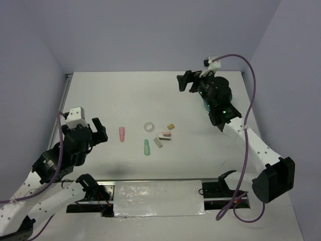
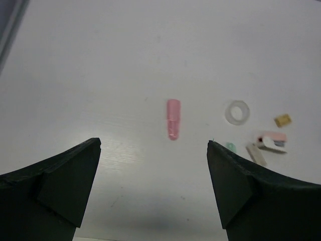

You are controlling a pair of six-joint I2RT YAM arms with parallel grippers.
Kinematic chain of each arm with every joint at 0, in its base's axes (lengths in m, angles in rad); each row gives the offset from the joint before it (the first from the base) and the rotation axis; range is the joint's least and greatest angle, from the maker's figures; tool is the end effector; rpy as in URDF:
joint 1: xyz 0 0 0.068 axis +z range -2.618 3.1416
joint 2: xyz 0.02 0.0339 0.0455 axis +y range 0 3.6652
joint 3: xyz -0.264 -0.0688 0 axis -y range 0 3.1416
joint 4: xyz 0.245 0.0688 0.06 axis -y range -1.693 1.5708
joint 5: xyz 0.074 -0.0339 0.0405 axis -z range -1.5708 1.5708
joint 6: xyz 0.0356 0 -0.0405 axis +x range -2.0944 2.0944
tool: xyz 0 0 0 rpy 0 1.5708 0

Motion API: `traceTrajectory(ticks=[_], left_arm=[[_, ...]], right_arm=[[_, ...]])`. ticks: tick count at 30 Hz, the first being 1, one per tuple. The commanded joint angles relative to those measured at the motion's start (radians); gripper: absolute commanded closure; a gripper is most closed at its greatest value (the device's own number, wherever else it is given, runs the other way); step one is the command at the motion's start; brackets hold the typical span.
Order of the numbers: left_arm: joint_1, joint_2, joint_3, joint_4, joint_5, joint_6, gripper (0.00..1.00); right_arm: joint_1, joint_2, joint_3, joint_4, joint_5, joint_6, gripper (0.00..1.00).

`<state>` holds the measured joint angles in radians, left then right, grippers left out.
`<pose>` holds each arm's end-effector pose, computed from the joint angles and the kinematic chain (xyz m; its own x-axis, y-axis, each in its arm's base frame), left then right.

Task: Sort the stationery into containers
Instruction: Pick up the stationery from the center of the board.

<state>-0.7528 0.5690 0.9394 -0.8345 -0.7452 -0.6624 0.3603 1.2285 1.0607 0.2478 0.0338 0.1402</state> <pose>0.0850 -0.0465 0.3555 -0.2944 -0.3435 -0.8918 -0.1536 0.9380 -0.3106 0.2739 0.1019 0.3892 0.0292 0.1603 -0.9866 -0.3281 0.9339 0.1420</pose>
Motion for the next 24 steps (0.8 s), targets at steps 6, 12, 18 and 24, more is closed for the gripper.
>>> traceTrajectory(ticks=[6,12,18,24], left_arm=[[0.286,0.077,0.009,0.057,0.093,0.036,0.01],[0.360,0.088,-0.010,0.112,0.208,0.092,0.01],[0.362,0.094,-0.022,0.135,0.254,0.116,0.01],[0.362,0.100,-0.027,0.150,0.302,0.136,0.01]], right_arm=[[0.297,0.121,0.028,-0.461,-0.083,-0.197,0.00],[0.287,0.385,0.174,-0.665,0.117,-0.025,0.02],[0.286,0.522,0.202,-0.683,0.058,-0.050,0.07],[0.267,0.637,0.254,-0.705,0.063,-0.076,0.23]])
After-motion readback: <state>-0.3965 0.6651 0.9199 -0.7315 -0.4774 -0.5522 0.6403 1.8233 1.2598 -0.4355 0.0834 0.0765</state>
